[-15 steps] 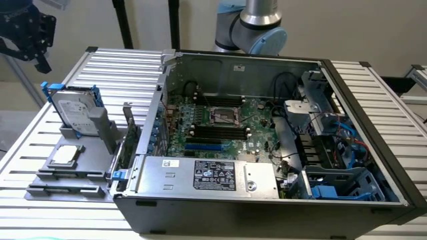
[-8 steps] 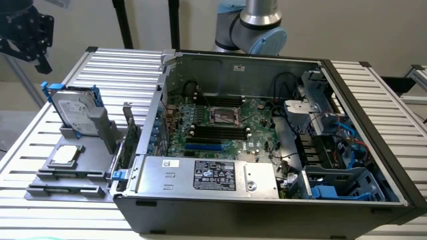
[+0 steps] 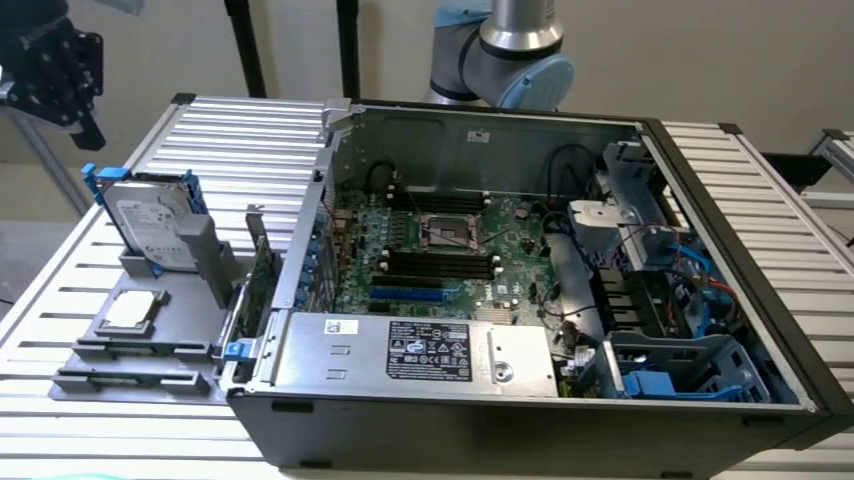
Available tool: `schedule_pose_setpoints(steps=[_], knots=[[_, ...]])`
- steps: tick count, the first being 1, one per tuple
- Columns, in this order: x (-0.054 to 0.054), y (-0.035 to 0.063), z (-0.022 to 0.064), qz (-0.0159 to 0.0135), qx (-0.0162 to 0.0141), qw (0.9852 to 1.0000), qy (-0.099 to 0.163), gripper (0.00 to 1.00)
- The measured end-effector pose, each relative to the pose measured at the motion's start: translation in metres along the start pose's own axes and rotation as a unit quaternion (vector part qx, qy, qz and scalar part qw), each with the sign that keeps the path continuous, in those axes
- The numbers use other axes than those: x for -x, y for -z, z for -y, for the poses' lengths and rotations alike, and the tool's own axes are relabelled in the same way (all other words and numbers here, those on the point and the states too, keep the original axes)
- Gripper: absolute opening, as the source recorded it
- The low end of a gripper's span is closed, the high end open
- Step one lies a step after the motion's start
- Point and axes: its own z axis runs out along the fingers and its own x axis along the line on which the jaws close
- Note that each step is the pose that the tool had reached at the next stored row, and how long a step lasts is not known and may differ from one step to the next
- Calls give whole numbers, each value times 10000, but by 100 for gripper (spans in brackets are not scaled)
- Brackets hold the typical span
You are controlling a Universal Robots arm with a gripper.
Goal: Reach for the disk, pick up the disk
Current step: 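Pick up the disk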
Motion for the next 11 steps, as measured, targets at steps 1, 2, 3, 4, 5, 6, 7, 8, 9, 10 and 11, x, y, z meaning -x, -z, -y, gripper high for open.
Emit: schedule_pose_setpoints(steps=[1,2,3,4,5,6,7,8,9,10,11], knots=[[1,-6,0,2,-1,10000,70,11],[3,-11,-1,3,-1,9999,131,11],[5,-17,-1,4,-2,9998,188,11],[7,-22,-2,5,-2,9997,243,11],[12,-27,-2,6,-2,9996,290,11],[18,-28,-3,5,-2,9995,324,11],[20,-29,-3,6,-2,9994,341,11],[22,-28,-3,5,-1,9994,348,11],[23,-27,-3,5,0,9994,350,12],[24,-27,-3,4,0,9994,351,18],[26,-28,-3,5,-1,9994,351,24]])
